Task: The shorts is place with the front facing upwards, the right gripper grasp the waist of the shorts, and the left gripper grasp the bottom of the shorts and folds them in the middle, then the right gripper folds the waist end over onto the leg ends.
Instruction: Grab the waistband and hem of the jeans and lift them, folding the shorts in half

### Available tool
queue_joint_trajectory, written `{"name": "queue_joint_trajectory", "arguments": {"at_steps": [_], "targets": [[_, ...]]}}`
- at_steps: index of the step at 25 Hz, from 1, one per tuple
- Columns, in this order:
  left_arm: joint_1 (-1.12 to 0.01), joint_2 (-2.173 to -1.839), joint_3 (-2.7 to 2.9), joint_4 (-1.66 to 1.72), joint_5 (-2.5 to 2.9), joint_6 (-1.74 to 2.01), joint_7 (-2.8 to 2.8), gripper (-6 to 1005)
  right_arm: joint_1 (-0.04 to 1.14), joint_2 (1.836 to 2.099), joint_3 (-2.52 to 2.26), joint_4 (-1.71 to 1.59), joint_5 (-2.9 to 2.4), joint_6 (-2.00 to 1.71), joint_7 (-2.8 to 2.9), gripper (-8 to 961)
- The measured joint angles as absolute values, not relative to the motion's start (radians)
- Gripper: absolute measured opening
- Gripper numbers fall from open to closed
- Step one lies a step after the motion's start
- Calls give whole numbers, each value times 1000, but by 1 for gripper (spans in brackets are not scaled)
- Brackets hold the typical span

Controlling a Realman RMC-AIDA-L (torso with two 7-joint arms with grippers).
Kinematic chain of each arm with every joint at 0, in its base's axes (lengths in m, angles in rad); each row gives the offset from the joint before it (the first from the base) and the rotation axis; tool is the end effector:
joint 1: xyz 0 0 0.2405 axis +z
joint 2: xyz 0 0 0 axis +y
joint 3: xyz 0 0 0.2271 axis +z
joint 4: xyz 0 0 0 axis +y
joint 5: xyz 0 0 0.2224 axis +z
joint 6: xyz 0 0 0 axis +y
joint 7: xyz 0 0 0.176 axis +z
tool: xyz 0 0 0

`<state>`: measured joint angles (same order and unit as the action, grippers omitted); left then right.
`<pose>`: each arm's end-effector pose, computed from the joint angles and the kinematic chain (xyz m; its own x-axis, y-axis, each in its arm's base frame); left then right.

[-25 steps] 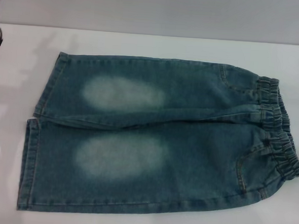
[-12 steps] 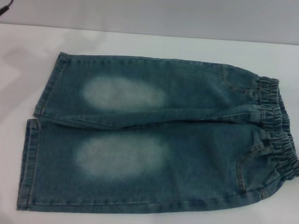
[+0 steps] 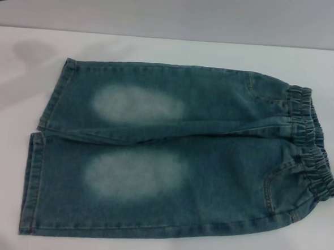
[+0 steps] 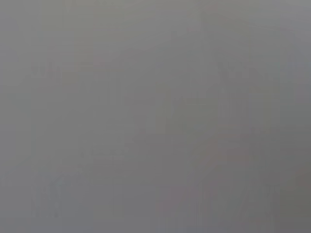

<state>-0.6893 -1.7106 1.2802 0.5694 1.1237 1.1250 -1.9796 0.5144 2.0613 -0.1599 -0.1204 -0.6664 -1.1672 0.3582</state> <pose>-0.1699 0.4646 0.1052 0.4012 0.4924 0.7724 0.8035 -0.5941 -0.0386 0.3825 0.3591 0.1308 0.5465 0.2906 -0.7854 -0.8202 0.3753 -0.4319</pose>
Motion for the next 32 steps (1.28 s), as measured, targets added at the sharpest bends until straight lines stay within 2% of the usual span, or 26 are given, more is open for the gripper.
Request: {"name": "queue_joint_trajectory", "arguments": {"at_steps": [9,12,19,32], "targets": [[-719,-1696,1124,589,1448,1312,-2213,631,514,2046,-158,-135,-665,-1167,348,441],[-745,-1682,1068,599,1680,1455,-2365,631,514,2043,-158,-138,-664,-1167,347,441],[-738,-1681,1019,592,1768,1555,-2407,631,514,2042,-158,-140,-664,-1175,339,441],[-590,-1678,971,574,1869,1670,-2476,631,520,2038,-118,-166,-664,-1176,333,440]]}}
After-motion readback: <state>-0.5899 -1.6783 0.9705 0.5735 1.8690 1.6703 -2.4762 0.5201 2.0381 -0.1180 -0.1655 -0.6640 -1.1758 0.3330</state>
